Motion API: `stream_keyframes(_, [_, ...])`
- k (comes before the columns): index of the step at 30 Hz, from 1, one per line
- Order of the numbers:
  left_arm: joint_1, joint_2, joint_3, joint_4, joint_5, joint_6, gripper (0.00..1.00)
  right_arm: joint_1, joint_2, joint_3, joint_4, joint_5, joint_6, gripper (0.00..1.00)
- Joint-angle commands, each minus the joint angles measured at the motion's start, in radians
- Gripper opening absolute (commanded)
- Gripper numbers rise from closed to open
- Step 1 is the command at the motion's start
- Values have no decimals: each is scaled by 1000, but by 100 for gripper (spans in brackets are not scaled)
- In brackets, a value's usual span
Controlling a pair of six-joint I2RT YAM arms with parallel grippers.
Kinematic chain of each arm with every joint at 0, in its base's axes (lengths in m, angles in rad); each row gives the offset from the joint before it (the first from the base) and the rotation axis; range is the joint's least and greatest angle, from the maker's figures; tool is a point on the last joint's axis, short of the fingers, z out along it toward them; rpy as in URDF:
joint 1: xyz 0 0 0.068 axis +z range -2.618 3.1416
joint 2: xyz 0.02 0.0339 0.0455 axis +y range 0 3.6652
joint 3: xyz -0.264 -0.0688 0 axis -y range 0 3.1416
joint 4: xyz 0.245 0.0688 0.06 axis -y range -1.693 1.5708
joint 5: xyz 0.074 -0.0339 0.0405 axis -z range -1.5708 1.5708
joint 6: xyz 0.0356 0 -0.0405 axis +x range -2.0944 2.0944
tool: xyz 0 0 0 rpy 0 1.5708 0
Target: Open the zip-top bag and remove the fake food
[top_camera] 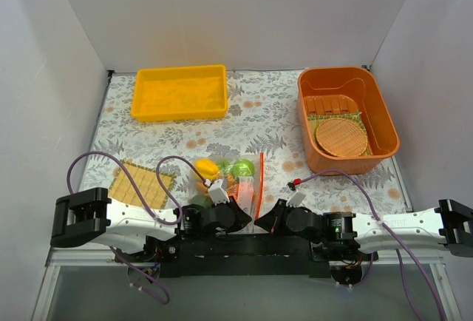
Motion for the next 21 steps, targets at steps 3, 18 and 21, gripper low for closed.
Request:
stream_keyframes(3, [4, 22, 58, -11, 10, -302, 0, 7, -25, -8, -2, 61, 21, 1])
stream_keyframes(18, [4, -4, 4, 15, 105, -250, 0, 2, 6, -7, -46, 97, 69, 1])
stream_keyframes(21, [3, -9, -10, 15, 125, -246, 0, -10, 17, -10, -46, 97, 70, 1])
